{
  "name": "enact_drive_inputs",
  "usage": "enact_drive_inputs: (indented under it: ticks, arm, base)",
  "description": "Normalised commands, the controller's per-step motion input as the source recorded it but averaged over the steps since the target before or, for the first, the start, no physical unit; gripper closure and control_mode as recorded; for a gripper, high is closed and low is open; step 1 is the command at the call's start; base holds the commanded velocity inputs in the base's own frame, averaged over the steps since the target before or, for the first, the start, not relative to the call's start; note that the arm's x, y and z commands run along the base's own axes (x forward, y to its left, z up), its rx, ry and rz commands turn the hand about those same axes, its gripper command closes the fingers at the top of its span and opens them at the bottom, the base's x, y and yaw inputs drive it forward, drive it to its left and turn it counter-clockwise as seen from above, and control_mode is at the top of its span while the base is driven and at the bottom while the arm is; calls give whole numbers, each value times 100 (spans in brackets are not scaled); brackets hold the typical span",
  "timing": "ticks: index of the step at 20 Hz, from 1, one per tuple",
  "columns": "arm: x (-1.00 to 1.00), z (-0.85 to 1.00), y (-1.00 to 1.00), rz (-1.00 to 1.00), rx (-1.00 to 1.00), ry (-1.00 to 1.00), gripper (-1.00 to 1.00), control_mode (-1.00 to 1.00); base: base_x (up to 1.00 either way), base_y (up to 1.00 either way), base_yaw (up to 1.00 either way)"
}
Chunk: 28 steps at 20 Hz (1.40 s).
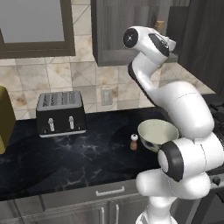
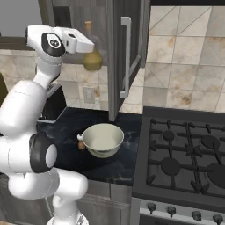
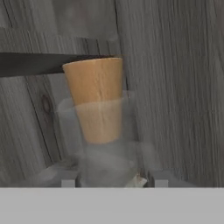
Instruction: Retrieve the bottle and the shaker from the cabinet and place them next to the mixing bowl on the counter. Then add garlic from the fridge to the mixing bowl.
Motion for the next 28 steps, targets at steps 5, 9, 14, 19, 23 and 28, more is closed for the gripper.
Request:
enact_drive_inputs:
  ticks: [5, 9, 14, 19, 23, 28]
  arm:
    - [-99, -3, 68, -11, 0, 0, 100, -100]
    - [-97, -23, 76, -13, 0, 0, 100, -100]
    - [-85, -56, 69, -9, 0, 0, 100, -100]
    - [-52, -68, 45, -8, 0, 0, 100, -100]
    - [-29, -71, 37, -5, 0, 0, 100, -100]
    - [6, -65, 15, 0, 1, -4, 100, -100]
  base:
    - [0, 0, 0]
    - [0, 0, 0]
    - [0, 0, 0]
    - [0, 0, 0]
    - [0, 0, 0]
    - [0, 0, 0]
